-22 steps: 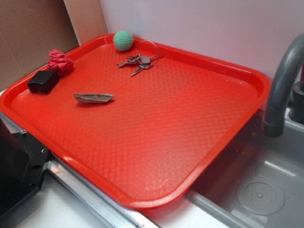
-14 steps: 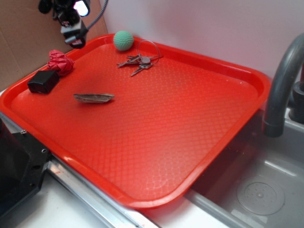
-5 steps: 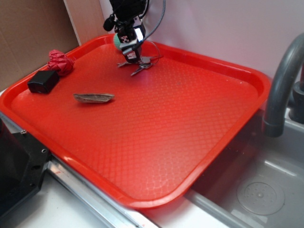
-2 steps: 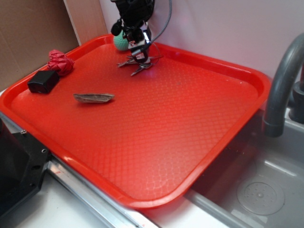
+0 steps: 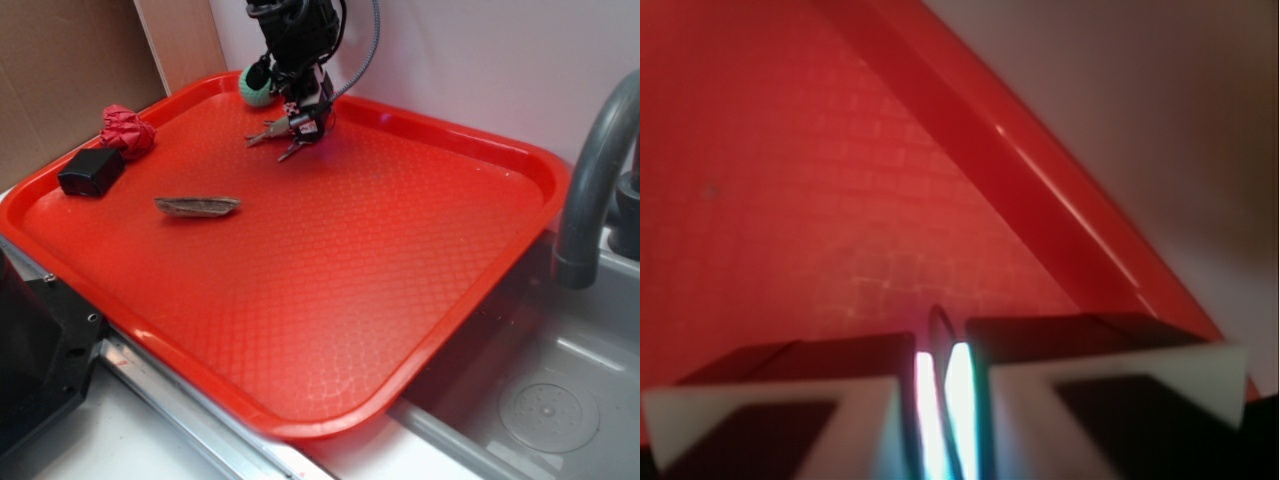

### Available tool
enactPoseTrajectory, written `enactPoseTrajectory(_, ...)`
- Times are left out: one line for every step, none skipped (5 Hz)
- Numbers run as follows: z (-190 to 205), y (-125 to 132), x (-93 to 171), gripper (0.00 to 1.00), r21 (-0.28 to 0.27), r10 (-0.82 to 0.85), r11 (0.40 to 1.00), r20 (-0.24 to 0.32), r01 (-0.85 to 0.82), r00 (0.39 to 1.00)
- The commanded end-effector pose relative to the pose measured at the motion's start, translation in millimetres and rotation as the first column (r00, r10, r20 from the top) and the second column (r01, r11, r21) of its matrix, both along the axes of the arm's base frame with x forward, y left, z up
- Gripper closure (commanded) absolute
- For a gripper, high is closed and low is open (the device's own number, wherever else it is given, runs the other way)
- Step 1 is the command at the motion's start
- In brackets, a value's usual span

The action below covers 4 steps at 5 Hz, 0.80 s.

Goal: Grab the silver keys.

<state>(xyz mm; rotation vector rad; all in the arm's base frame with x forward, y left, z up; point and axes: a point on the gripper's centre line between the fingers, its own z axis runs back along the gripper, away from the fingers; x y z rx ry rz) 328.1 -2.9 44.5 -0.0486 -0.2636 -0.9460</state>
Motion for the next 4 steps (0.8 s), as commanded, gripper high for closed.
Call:
enactPoseTrajectory(63.0,-39.2,-27.5,1.0,0.024,0.094,0.995,-0.068,-0.092,0.993)
enactPoseTrajectory(109.1,-40.6,-44.2,1.0,0.044,0.336,0.942,-0.131,-0.333,0.933)
enactPoseTrajectory(158.6,-59.1,-57.4,1.0,0.067,0.504,0.864,-0.108,-0.5,0.857)
enactPoseTrajectory(176.5,-64.2,-61.8,1.0,0.198,0.662,0.747,-0.152,-0.634,0.733)
